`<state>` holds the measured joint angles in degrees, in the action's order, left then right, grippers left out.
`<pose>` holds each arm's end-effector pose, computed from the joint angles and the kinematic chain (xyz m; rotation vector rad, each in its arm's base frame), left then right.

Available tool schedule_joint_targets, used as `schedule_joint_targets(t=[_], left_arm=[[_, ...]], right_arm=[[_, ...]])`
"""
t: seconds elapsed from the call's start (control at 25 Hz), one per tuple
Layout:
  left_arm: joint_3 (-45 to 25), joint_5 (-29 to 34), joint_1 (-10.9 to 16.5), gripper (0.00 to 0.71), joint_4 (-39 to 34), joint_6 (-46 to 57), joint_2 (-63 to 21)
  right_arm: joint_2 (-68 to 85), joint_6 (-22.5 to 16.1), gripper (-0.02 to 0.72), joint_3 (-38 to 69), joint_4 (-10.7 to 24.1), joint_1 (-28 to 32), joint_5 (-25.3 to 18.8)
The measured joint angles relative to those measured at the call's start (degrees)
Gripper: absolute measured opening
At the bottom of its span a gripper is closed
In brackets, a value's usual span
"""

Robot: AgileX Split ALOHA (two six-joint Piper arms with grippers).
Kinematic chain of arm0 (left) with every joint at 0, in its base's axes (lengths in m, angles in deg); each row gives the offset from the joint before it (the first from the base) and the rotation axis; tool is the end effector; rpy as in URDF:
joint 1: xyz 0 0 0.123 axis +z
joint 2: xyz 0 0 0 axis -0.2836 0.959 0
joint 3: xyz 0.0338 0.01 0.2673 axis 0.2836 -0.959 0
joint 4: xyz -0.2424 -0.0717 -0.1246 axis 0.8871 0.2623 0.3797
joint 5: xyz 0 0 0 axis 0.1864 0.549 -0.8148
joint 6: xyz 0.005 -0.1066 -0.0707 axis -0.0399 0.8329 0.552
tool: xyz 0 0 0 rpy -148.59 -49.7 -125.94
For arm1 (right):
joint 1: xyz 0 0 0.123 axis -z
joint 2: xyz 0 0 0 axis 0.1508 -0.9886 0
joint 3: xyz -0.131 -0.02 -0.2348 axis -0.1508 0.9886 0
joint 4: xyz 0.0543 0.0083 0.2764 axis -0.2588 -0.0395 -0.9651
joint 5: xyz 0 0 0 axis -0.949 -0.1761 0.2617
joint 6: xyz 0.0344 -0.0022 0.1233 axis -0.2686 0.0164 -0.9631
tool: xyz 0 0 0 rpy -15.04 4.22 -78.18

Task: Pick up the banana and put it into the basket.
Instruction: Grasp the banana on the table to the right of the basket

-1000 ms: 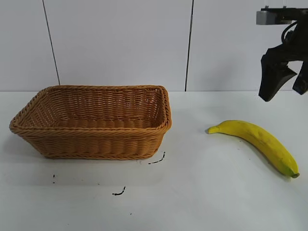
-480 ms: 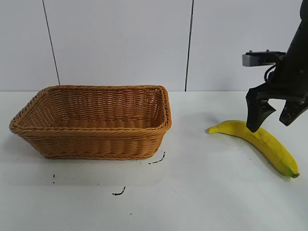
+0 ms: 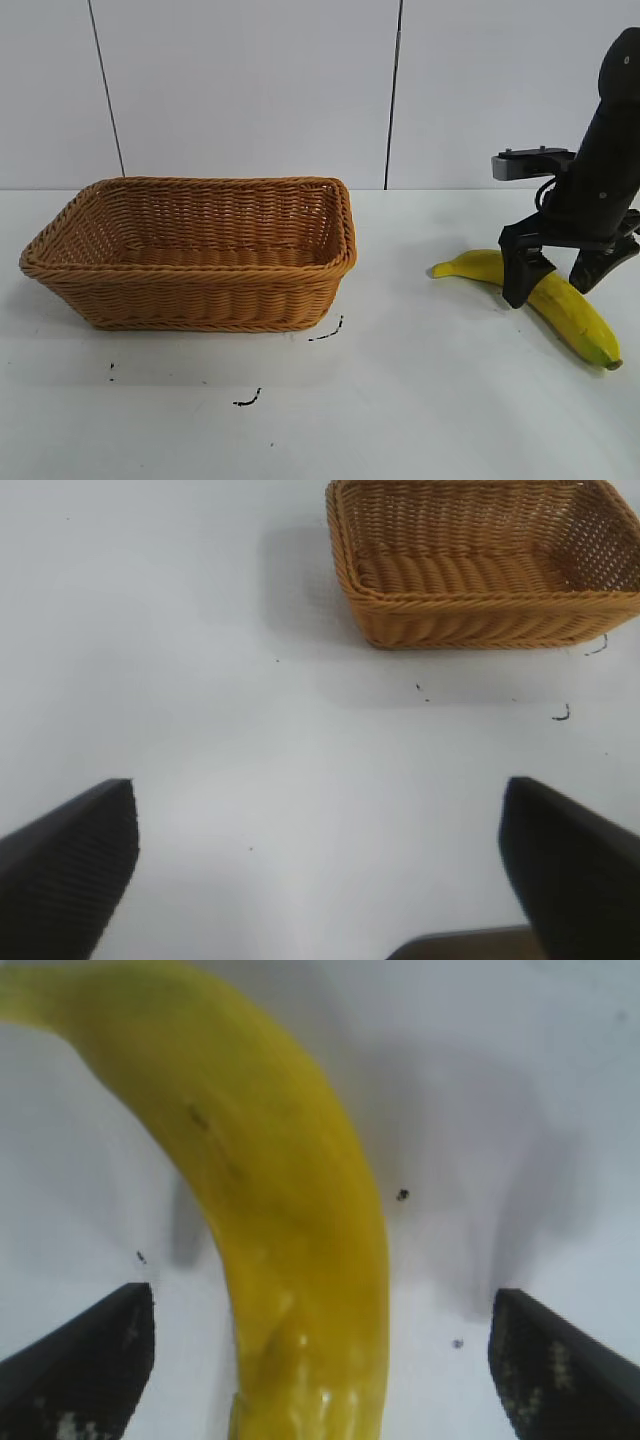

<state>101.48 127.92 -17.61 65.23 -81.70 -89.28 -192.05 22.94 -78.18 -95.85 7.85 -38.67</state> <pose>0.0710 -0.0082 0.2713 0.0819 2.0561 -0.0502 0.4294 0.0175 0.0370 -0.4164 2.9390 0.1013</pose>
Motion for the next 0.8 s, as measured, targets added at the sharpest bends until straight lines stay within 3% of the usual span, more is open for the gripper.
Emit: schedule_joint_targets(t=[0.16,0.28,0.44,0.48,0.8], left_arm=[[0.0,0.0,0.0,0.695,0.0,0.0,0.0],[0.0,0.0,0.0,0.695,0.0,0.0,0.0],[0.0,0.0,0.0,0.695,0.0,0.0,0.0],[0.0,0.0,0.0,0.695,0.0,0.0,0.0],[0.0,0.0,0.0,0.695,0.0,0.0,0.0]], right_arm=[[-0.18,0.0,0.631,-0.1,0.44,0.0,1.04],[-0.77,-0.49,0.568,-0.1,0.57,0.0,0.92],[-0.84,-1.72,0.341,-0.1,0.67,0.0,0.72],[-0.84,-1.9,0.312,-0.1,0.67,0.0,0.56],[-0.84,-1.9,0.317,-0.59,0.97,0.0,-1.71]])
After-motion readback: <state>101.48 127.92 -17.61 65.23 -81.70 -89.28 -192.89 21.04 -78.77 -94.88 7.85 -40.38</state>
